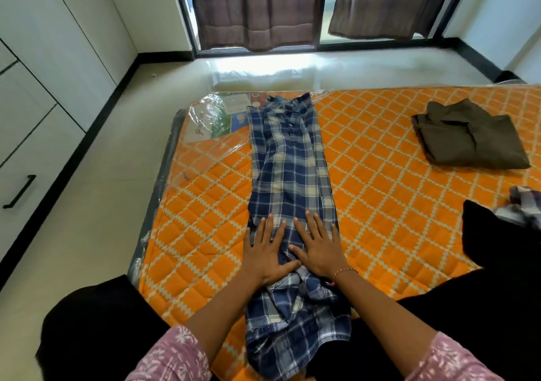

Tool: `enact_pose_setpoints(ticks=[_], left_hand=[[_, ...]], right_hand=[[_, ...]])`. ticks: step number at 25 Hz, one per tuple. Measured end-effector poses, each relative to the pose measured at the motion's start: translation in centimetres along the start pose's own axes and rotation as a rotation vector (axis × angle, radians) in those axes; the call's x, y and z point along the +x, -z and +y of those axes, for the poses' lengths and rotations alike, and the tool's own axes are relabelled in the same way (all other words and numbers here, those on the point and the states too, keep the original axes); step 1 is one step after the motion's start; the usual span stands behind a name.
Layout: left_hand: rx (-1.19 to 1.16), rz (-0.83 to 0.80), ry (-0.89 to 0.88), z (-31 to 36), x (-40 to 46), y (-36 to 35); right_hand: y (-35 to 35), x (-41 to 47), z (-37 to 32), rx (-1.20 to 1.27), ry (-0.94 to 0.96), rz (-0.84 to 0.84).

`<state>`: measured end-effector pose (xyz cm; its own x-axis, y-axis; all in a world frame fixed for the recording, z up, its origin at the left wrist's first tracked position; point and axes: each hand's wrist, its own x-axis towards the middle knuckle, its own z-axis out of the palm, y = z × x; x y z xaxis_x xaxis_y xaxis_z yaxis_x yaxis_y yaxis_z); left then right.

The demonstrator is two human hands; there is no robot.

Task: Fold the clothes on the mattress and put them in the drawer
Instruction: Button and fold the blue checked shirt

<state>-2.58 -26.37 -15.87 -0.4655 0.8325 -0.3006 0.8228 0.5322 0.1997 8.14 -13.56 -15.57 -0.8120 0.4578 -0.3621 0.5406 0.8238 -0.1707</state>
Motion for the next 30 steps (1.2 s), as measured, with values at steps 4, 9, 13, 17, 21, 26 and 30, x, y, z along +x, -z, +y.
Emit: enact_pose_setpoints(ticks=[4, 9, 13, 17, 21, 26, 30], left_hand=[[0.049, 0.131, -0.008, -0.8, 1.0, 1.4], [0.084, 0.279, 0.087, -2.1, 7.1, 5.0], [0.076, 0.190, 0.015, -2.8, 14.0, 7.3], [-0.524, 0.352, 0.232, -3.0, 21.4, 9.9], [-1.219, 0.322, 0.666, -4.6, 27.6, 13.1], [-0.582, 0.430, 0.585, -7.2, 30.9, 13.5], [-0.865, 0.518, 0.674, -9.8, 36.8, 16.1]], right_hand=[[-0.4, 0.5, 0.3, 0.031, -0.075, 0.089], [3.8, 5.6, -0.4, 0.004, -0.002, 0.173], [7.5, 13.6, 0.5, -0.068, 0.078, 0.165], [10.4, 21.0, 2.8, -0.046, 0.123, 0.177], [12.3, 27.0, 5.0, 0.043, 0.081, 0.284], [15.2, 33.3, 7.4, 0.093, -0.156, 0.433], [17.7, 36.9, 9.2, 0.388, -0.303, 0.316]])
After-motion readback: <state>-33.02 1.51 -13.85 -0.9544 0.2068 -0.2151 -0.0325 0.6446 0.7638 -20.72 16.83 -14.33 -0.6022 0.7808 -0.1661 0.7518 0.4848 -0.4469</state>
